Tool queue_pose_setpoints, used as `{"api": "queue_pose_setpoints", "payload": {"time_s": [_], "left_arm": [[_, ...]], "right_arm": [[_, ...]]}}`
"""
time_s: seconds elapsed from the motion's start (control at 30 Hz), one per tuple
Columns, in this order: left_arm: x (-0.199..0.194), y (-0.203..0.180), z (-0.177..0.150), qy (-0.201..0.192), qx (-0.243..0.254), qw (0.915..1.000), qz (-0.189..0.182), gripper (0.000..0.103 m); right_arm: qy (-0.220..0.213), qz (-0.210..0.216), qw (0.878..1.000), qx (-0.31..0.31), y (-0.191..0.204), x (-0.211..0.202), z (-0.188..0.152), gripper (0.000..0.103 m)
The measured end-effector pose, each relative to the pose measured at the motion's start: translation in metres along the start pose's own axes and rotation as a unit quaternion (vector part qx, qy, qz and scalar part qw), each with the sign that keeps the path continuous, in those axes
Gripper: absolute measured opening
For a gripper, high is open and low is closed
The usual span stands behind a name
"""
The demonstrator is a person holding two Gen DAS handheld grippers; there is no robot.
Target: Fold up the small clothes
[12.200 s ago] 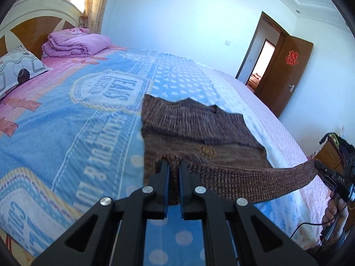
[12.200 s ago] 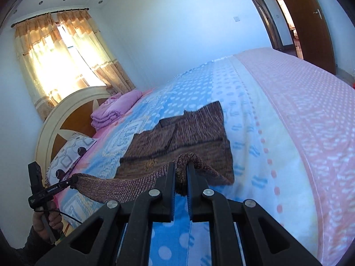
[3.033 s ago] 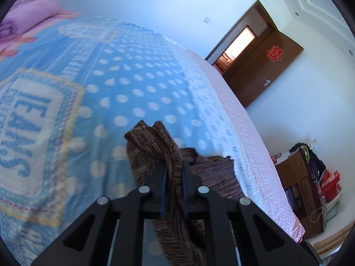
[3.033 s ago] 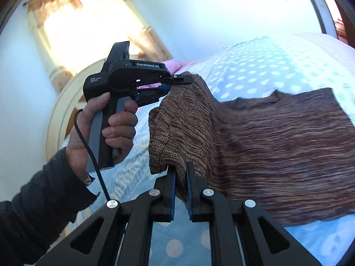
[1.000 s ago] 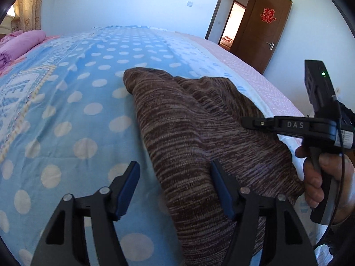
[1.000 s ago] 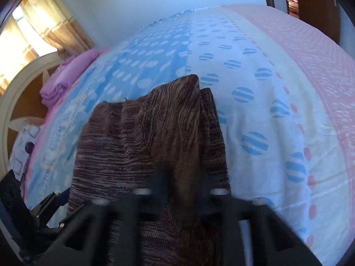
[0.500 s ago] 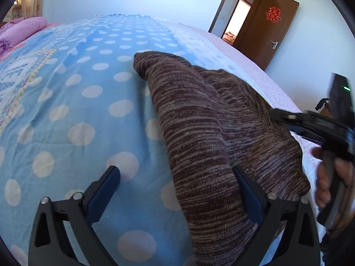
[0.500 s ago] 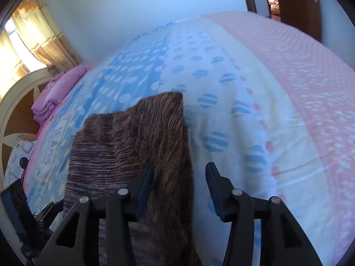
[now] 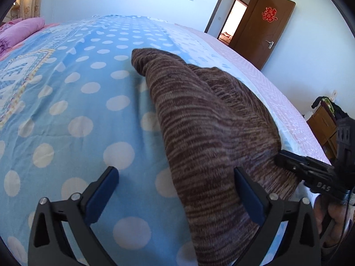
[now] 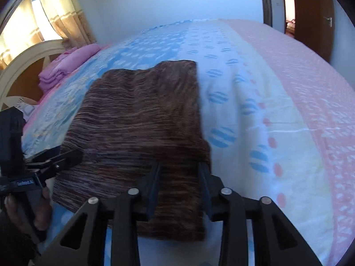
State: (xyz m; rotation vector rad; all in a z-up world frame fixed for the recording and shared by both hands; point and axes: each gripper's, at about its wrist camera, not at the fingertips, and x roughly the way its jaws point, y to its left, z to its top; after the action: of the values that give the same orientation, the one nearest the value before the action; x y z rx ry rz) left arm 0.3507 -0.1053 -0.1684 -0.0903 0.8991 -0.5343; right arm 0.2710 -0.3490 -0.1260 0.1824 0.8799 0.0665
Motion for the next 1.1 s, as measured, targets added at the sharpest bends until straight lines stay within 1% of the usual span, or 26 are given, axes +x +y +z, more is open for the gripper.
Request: {"api": "queue_pose_setpoints", "payload": {"time_s": [0.07, 0.13, 0.2, 0.27, 0.3, 0.33, 0.37, 0.47, 0.57, 0.6, 0.63, 0.67, 0.73, 0.77, 0.83, 0.9, 0.97, 1.03, 1.1], "left_arm": [[0.0, 0.0, -0.001, 0.0, 0.0, 1.0, 0.003, 0.103], [0.001, 0.0, -0.001, 0.001, -0.001, 1.0, 0.005, 0.103], [0.002, -0.002, 0.0, 0.005, 0.004, 0.9999, 0.013, 0.103], [0.004, -0.005, -0.001, 0.01, 0.01, 0.9995, 0.027, 0.103], [0.004, -0.006, -0.001, 0.01, 0.011, 0.9994, 0.033, 0.103], [0.003, -0.007, -0.002, 0.01, 0.011, 0.9993, 0.035, 0.103], [0.003, -0.007, -0.004, 0.011, 0.012, 0.9992, 0.036, 0.103], [0.0, -0.006, -0.007, 0.011, 0.012, 0.9992, 0.037, 0.103], [0.001, -0.008, -0.008, 0.013, 0.015, 0.9988, 0.044, 0.103], [0.002, -0.009, -0.008, 0.016, 0.018, 0.9985, 0.048, 0.103], [0.003, -0.01, -0.008, 0.017, 0.02, 0.9984, 0.051, 0.103], [0.004, -0.01, -0.007, 0.017, 0.022, 0.9982, 0.054, 0.103], [0.004, -0.011, -0.008, 0.018, 0.024, 0.998, 0.057, 0.103], [0.004, -0.011, -0.008, 0.018, 0.024, 0.9979, 0.057, 0.103], [0.004, -0.011, -0.008, 0.017, 0.024, 0.9978, 0.058, 0.103], [0.004, -0.011, -0.008, 0.018, 0.025, 0.9978, 0.059, 0.103], [0.005, -0.012, -0.008, 0.018, 0.025, 0.9977, 0.06, 0.103], [0.005, -0.011, -0.008, 0.019, 0.025, 0.9977, 0.06, 0.103], [0.006, -0.012, -0.007, 0.02, 0.027, 0.9975, 0.062, 0.103]], "right_arm": [[-0.009, -0.012, 1.0, 0.001, 0.001, -0.015, -0.005, 0.032], [-0.033, -0.003, 0.999, -0.004, 0.008, -0.036, -0.011, 0.032], [-0.042, 0.007, 0.999, -0.017, 0.016, -0.044, -0.013, 0.032], [-0.026, 0.002, 0.999, -0.034, 0.025, -0.038, -0.017, 0.032], [-0.012, 0.0, 0.999, -0.035, 0.025, -0.028, -0.02, 0.032], [0.01, -0.011, 0.999, -0.032, 0.021, -0.016, -0.024, 0.032], [0.011, -0.028, 0.999, -0.03, 0.016, -0.01, -0.028, 0.032], [0.019, -0.011, 1.0, -0.009, 0.005, -0.011, -0.029, 0.033], [0.026, 0.0, 1.0, -0.007, 0.001, -0.014, -0.026, 0.034], [0.023, 0.001, 1.0, -0.007, 0.0, -0.017, -0.023, 0.034], [0.011, -0.002, 1.0, -0.003, 0.001, -0.021, -0.02, 0.034], [-0.011, -0.005, 1.0, 0.002, 0.002, -0.029, -0.014, 0.034], [-0.047, 0.014, 0.999, 0.005, 0.01, -0.043, 0.003, 0.035], [-0.052, 0.024, 0.998, 0.0, 0.015, -0.046, 0.009, 0.036], [-0.056, 0.046, 0.997, -0.017, 0.029, -0.04, 0.022, 0.036], [-0.04, 0.071, 0.996, -0.028, 0.04, -0.019, 0.032, 0.036], [-0.009, 0.07, 0.997, -0.031, 0.043, 0.008, 0.036, 0.036], [0.022, 0.052, 0.998, -0.031, 0.041, 0.034, 0.037, 0.036], [0.025, 0.058, 0.998, -0.03, 0.036, 0.044, 0.038, 0.034]]}}
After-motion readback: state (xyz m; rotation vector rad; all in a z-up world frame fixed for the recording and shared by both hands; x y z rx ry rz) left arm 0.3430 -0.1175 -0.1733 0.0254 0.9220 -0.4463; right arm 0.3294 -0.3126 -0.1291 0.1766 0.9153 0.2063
